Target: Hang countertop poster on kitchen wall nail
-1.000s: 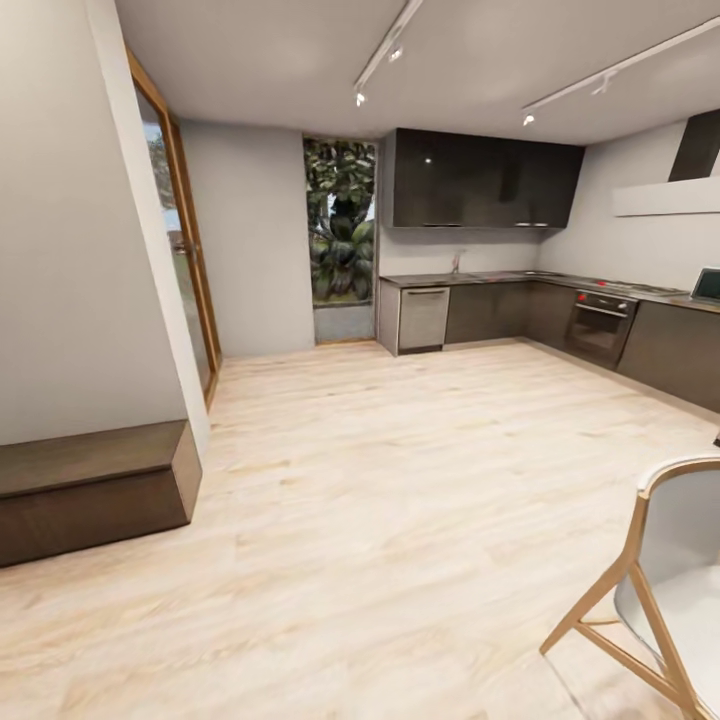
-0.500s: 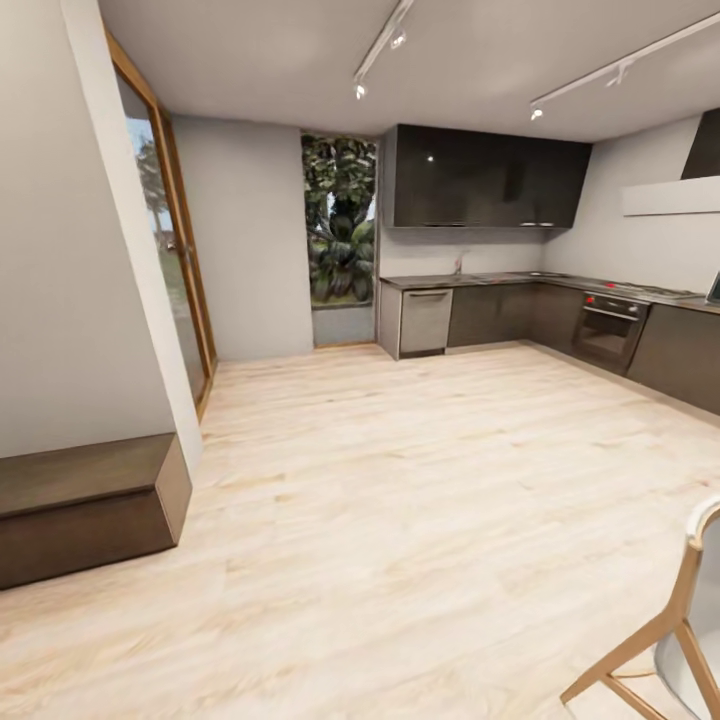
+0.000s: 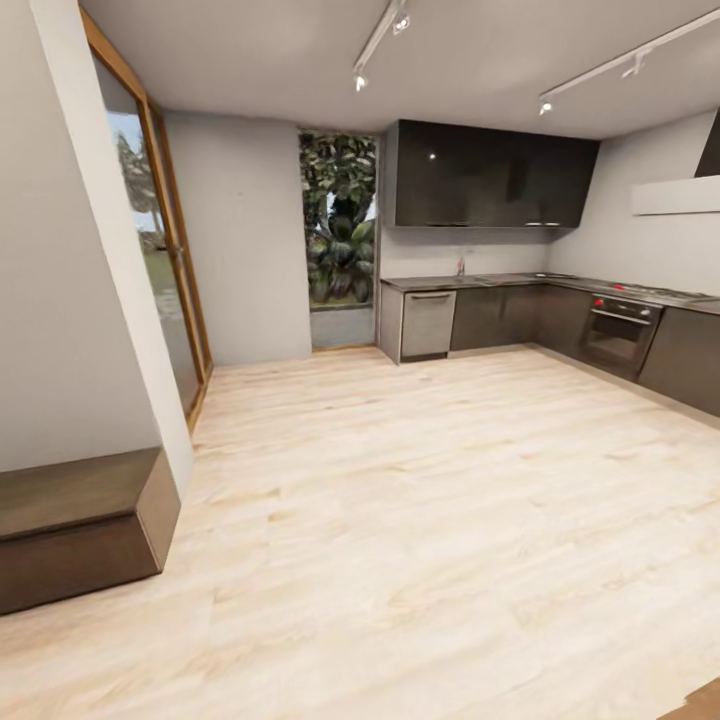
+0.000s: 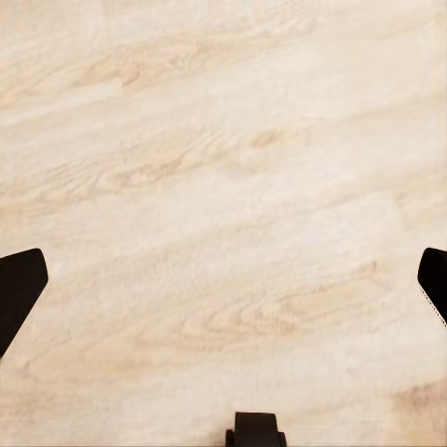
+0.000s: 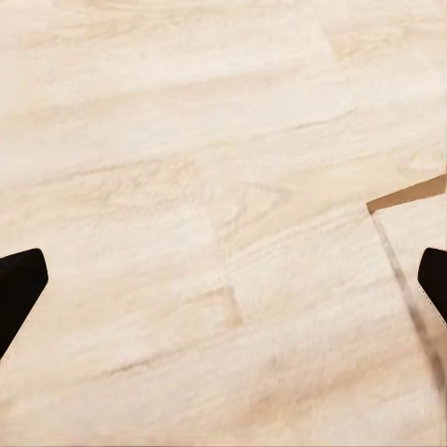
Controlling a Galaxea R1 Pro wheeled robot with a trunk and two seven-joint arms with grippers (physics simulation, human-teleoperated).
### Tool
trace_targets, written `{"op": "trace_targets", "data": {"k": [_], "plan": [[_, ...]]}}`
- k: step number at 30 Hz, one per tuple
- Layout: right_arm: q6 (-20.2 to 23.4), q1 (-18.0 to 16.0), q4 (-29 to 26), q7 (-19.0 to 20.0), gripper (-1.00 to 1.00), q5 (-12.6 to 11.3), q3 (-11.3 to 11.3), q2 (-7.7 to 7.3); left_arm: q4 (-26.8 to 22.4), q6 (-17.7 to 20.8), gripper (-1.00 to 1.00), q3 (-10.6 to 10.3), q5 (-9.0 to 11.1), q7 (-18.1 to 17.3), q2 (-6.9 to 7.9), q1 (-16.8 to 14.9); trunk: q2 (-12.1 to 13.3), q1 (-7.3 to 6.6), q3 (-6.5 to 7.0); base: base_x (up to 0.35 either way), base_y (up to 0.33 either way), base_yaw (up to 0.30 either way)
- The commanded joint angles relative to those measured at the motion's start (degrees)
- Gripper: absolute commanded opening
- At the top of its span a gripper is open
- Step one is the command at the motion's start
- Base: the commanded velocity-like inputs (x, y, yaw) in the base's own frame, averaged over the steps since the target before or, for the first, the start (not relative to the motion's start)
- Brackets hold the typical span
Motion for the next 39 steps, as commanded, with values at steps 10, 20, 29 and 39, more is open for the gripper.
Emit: {"op": "trace_targets", "data": {"k": [10, 20, 29, 39], "plan": [[-0.1, 0.0, 0.0, -0.1, 1.0, 0.1, 0.0, 0.08, -0.1, 0.0, 1.0, 0.0, 0.0, 0.0, 0.0, 0.0, 0.0, 0.04, -0.05, 0.338, 0.0, 0.0], [-0.1, 0.0, 0.0, -0.1, 1.0, 0.1, 0.0, 0.08, -0.1, 0.0, 1.0, 0.0, 0.0, 0.0, 0.0, 0.0, 0.0, 0.04, -0.05, 0.338, 0.0, -0.025], [-0.1, 0.0, 0.0, -0.1, 1.0, 0.1, 0.1, 0.08, -0.1, 0.0, 1.0, 0.0, 0.0, 0.0, -0.01, 0.0, 0.0, 0.04, -0.05, 0.338, 0.0, -0.247], [-0.2, 0.0, 0.0, -0.1, 1.0, 0.1, 0.1, 0.08, -0.1, 0.0, 1.0, 0.0, 0.0, 0.0, -0.01, 0.0, 0.0, 0.04, -0.05, 0.338, 0.0, -0.297]]}}
